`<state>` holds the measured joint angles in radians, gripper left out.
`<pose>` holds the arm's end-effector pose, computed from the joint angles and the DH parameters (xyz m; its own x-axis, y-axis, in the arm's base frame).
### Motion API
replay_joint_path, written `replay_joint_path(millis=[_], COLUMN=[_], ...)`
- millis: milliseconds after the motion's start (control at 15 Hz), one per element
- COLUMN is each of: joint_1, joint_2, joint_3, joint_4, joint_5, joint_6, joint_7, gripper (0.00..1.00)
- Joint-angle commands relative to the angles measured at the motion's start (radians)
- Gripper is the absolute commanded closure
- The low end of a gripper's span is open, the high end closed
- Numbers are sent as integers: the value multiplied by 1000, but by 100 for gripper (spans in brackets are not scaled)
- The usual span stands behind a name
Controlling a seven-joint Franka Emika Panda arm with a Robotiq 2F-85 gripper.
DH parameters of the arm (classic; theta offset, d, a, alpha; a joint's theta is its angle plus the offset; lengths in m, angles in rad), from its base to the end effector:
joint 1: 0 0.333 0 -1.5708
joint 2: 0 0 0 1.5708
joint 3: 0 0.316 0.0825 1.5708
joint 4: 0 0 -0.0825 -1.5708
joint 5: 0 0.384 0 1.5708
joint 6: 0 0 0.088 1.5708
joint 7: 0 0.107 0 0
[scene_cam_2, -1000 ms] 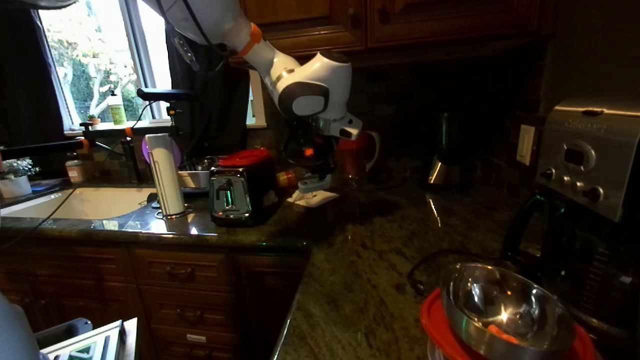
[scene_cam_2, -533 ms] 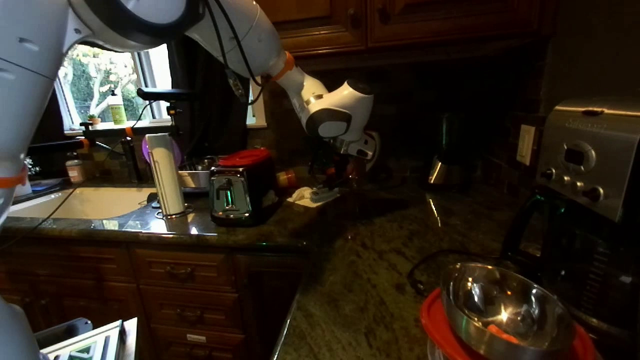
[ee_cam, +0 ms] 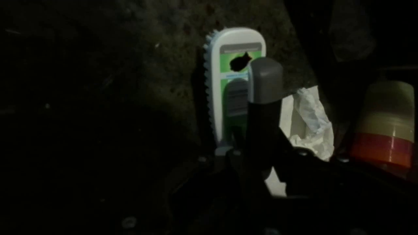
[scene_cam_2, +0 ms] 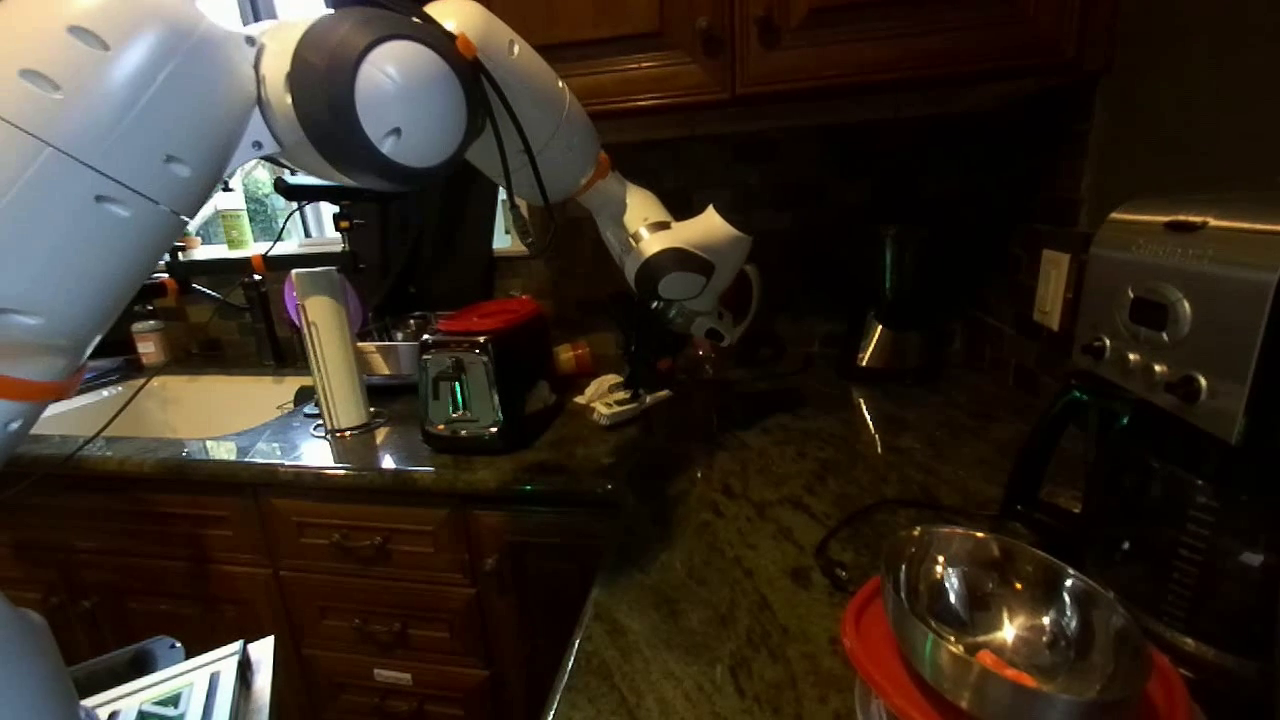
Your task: Pick up the brush and clean part of the kitchen unit base top
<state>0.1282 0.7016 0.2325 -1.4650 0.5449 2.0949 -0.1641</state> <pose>0.6724 0.2482 0.2807 0.9784 0.1970 -0.0632 0.1260 -0.8096 -0.5733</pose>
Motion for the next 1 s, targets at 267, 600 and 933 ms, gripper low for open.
replay_joint_path(millis=[267,600,933], joint_1=[-40,-87,-123], joint_2=[98,92,57], joint_3=[-23,-76,-112], joint_4=[173,172,128], joint_5=[-94,-127,-136], joint_6=[-85,-65,2], joint_7=[31,70,77], gripper=[94,94,94])
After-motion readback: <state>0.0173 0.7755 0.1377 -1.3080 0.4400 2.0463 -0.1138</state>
